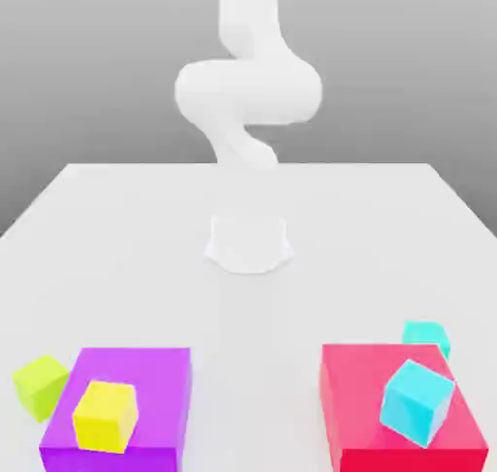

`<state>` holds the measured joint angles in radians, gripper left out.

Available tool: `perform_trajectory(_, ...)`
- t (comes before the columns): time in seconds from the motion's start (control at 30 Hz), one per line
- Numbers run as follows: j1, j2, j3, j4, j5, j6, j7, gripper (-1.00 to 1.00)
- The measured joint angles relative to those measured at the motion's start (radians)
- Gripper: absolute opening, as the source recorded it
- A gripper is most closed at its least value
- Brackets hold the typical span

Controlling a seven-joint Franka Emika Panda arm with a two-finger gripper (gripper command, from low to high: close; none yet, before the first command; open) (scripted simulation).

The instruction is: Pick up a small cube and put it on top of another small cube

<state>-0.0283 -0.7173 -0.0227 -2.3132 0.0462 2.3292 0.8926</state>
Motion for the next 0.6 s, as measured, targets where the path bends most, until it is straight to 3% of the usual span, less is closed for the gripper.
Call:
perform_trajectory(0.33, -0.131, 0.344, -0.055, -0.053, 0.158, 0.117, 0.404, 0.00)
perform_trajectory(0.6, -0.232, 0.606, -0.088, -0.096, 0.203, 0.216, 0.776, 0.00)
